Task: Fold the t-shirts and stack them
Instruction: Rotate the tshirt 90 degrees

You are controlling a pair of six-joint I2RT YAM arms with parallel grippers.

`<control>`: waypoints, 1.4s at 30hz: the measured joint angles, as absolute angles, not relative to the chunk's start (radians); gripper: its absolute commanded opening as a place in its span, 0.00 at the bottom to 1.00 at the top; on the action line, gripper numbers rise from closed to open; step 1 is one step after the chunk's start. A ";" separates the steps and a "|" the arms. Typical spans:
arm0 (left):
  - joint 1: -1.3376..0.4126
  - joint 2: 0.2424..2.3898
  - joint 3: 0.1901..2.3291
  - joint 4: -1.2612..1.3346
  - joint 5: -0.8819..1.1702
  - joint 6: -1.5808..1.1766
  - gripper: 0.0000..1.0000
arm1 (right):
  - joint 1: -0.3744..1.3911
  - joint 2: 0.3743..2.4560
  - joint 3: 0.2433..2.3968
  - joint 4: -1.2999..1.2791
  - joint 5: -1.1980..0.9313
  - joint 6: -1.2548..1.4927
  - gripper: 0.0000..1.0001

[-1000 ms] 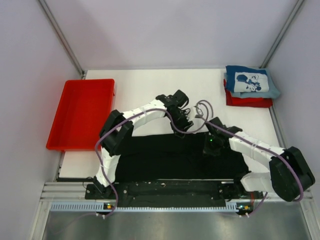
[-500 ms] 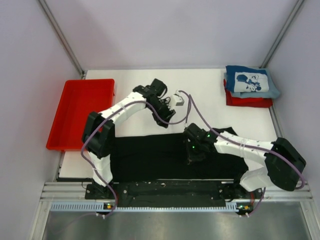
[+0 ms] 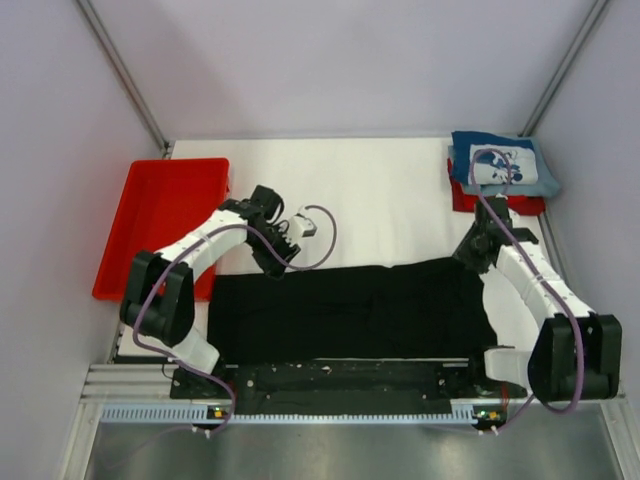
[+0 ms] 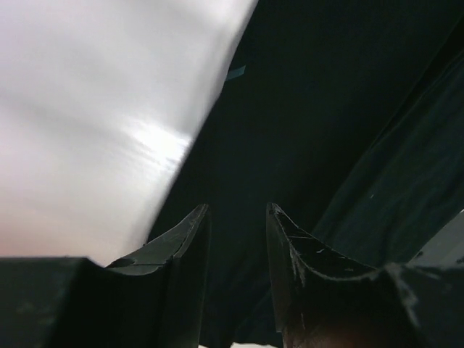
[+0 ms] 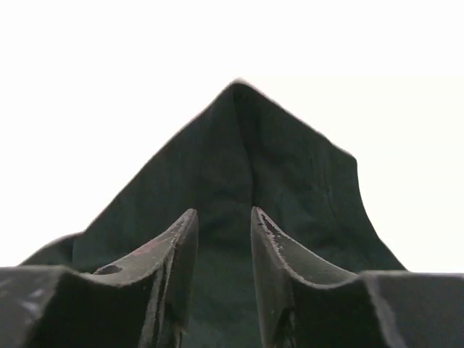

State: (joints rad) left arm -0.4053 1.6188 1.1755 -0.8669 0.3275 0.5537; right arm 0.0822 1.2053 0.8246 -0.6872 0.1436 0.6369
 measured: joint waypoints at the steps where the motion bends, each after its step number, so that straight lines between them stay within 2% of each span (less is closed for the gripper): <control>1: -0.389 1.613 1.143 -0.865 0.319 0.557 0.40 | 0.064 1.225 0.824 -0.667 0.141 0.636 0.29; 5: -0.314 1.605 1.038 -0.837 0.270 0.572 0.39 | 0.041 1.394 0.819 -0.553 0.082 0.635 0.12; 9: -0.244 1.605 0.953 -0.784 0.205 0.588 0.38 | 0.037 1.600 0.900 -0.502 0.061 0.626 0.07; 17: -0.216 1.551 0.863 -0.710 0.133 0.607 0.37 | 0.036 1.961 1.359 -0.569 0.013 0.574 0.07; 20: -0.215 1.529 0.849 -0.702 0.131 0.612 0.37 | 0.040 2.085 1.546 -0.583 -0.011 0.539 0.12; 24: -0.203 1.504 0.849 -0.757 0.126 0.634 0.41 | 0.054 2.113 1.628 -0.609 -0.011 0.466 0.24; 27: -0.198 1.465 0.886 -0.858 0.172 0.655 0.43 | 0.070 2.043 1.596 -0.622 0.017 0.407 0.26; 29: -0.197 1.447 0.944 -0.910 0.202 0.661 0.42 | 0.089 1.937 1.520 -0.625 0.036 0.390 0.24; 33: -0.198 1.454 1.037 -0.907 0.210 0.667 0.30 | 0.123 1.657 1.296 -0.622 0.080 0.398 0.09; 35: -0.198 1.501 1.051 -0.888 0.188 0.665 0.28 | 0.129 1.546 1.171 -0.621 0.086 0.418 0.03; 38: -0.198 1.596 1.041 -0.851 0.158 0.666 0.27 | 0.128 1.525 1.034 -0.617 0.080 0.434 0.00; 42: -0.198 1.645 0.962 -0.813 0.121 0.681 0.24 | 0.127 1.651 0.973 -0.641 0.053 0.443 0.00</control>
State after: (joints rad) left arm -0.1982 1.6455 0.9623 -0.8131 0.1215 0.6807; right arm 0.1268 1.6508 0.9733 -0.6407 0.0532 0.4427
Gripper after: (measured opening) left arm 0.264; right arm 0.003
